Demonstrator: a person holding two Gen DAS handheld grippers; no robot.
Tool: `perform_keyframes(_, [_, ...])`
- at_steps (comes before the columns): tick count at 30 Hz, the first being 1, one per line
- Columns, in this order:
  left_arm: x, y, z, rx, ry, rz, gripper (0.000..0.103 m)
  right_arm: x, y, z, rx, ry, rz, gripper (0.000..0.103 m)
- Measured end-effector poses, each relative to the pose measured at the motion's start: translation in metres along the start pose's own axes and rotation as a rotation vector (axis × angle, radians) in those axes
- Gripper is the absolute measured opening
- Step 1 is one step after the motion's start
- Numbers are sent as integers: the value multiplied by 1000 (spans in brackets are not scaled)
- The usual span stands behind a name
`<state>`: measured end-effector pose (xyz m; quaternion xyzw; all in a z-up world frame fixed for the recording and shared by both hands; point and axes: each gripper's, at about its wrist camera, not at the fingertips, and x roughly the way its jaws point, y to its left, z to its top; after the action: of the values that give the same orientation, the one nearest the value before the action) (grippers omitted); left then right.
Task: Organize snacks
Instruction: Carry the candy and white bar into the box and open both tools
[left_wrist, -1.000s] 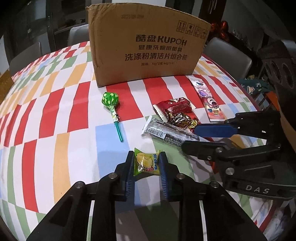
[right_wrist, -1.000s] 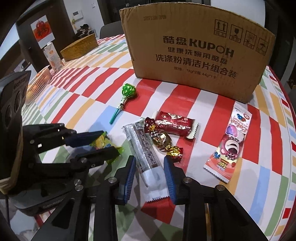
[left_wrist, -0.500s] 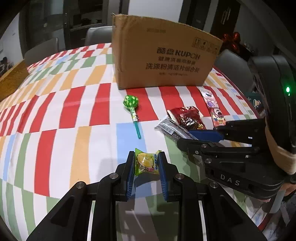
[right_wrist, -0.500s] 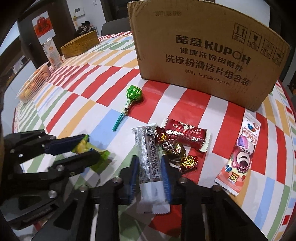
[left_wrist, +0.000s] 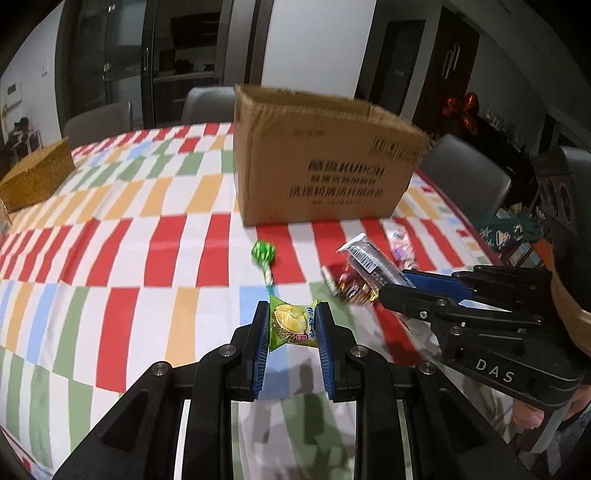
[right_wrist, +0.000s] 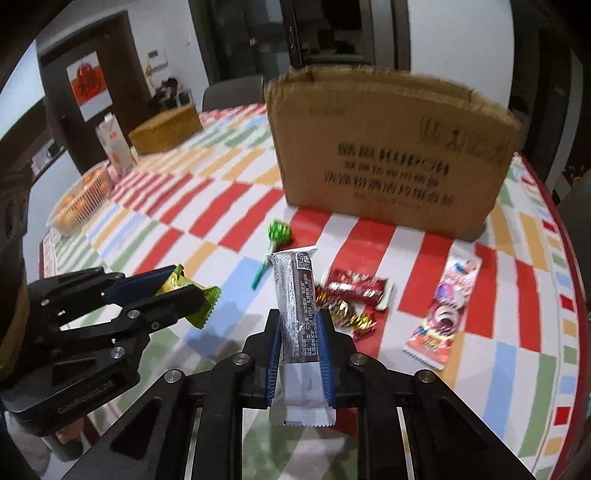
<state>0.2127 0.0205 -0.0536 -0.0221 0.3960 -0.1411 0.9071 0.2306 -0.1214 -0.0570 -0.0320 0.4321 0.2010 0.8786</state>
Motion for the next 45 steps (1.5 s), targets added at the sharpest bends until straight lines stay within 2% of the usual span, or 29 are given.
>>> perform_keyframes(10, [-42,-13,52,33,-152,19,25,-56,-11,29,37,-165,-50,20])
perform_keyframes(21, [-60,-26,117,75,-281,32,25,-93,-25,80,48,-308,-89,20])
perform_keyframes(34, [-41,-28,176,86,-314,23,25,-97,-58,133,68,-357,-119,20])
perform_keyframes(45, [-2,-22,204,79,-284,31,25,-67,-76,166,50,-321,-138,20])
